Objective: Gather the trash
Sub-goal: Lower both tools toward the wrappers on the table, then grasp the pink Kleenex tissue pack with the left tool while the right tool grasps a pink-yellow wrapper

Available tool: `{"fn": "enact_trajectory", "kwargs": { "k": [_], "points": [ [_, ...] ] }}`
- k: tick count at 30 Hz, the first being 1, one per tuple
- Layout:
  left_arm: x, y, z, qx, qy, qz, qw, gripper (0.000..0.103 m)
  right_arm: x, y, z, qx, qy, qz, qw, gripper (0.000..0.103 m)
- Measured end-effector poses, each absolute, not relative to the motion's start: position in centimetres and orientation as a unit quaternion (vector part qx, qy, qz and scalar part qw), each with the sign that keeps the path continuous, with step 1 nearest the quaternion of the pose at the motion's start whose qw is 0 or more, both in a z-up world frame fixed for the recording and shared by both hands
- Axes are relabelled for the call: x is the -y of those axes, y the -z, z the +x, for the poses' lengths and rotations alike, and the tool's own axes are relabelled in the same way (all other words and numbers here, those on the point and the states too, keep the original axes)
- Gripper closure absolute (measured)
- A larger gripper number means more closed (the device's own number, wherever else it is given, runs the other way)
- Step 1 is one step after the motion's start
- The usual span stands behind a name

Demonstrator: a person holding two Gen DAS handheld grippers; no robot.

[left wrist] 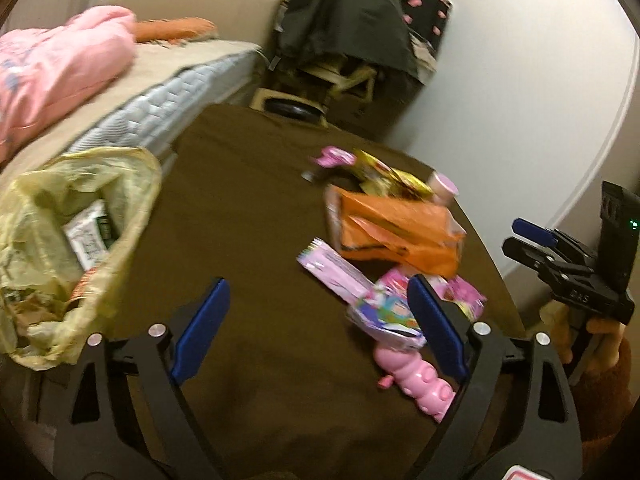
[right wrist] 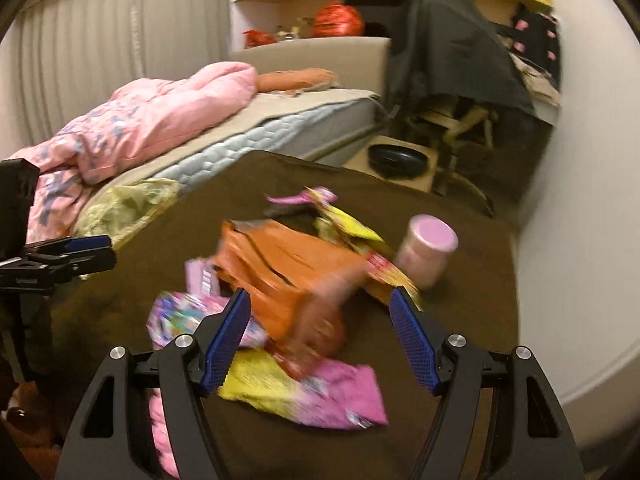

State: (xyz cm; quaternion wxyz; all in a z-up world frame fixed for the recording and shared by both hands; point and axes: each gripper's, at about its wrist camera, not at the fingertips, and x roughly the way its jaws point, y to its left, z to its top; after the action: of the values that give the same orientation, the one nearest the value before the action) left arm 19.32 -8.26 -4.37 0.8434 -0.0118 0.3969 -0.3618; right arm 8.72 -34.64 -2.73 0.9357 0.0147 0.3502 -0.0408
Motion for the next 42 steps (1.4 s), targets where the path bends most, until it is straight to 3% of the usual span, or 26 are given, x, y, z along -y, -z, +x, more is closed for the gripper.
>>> {"fn": "enact_trajectory", "kwargs": {
  "k": [7,12,16,22,35,42],
  "points": [
    [12.6,6.4,19.2,-0.425,0.377,0.016,0.823,0.025,36.2,5.3,7.1,-0.365,0.075,0.028,0.927,0.035],
    [15.5,8.1,19.1,-0.449,0.377,0.049,0.808,0.041,36.3,6.3,6.0,-0.369,0.076,0.034,0.926,0.035],
    [16.1,8.7,18.8,-0.459,0.379,0.057,0.801,0.062,35.7,7.0,5.7,-0.376,0.077,0.024,0.923,0.035],
    [14.9,8.0,18.3,-0.451,0.377,0.052,0.807,0.073,35.1,7.6,5.6,-0.385,0.071,0.03,0.92,0.035],
    [11.4,5.6,16.6,-0.404,0.341,0.065,0.846,0.075,34.4,9.2,3.7,-0.42,-0.004,0.113,0.9,0.035],
    [7.8,6.7,17.2,-0.43,0.316,0.033,0.845,0.075,35.4,10.8,5.6,-0.427,-0.007,0.17,0.888,0.035]
  ]
}}
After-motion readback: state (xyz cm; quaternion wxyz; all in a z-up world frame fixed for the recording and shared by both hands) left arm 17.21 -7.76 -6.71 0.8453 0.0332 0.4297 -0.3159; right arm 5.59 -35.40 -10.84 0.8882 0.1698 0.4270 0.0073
